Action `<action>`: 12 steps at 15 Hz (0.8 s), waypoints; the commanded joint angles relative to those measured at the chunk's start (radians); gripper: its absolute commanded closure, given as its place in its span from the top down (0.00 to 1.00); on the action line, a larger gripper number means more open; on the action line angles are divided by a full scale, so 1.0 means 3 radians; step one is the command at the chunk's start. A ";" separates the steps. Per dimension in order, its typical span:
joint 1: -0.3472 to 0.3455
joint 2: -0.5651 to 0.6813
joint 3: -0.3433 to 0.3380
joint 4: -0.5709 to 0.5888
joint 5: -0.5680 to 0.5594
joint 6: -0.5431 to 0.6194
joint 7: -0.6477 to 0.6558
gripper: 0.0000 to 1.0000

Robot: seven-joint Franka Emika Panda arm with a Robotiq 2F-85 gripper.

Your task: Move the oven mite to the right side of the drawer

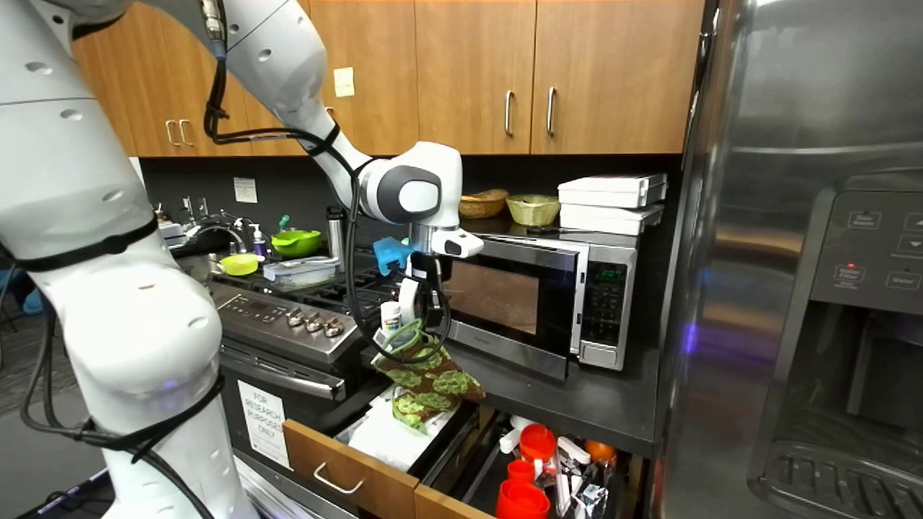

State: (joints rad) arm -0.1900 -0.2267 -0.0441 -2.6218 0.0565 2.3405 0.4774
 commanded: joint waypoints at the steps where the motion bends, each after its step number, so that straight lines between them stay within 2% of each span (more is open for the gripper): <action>1: -0.0063 -0.0103 -0.0029 0.0055 -0.0119 -0.0104 0.0159 0.04; 12: -0.0214 -0.0170 -0.0078 0.0153 -0.0224 -0.0224 0.0367 0.04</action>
State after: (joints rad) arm -0.2364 -0.2521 -0.0595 -2.5904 0.0301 2.3051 0.5459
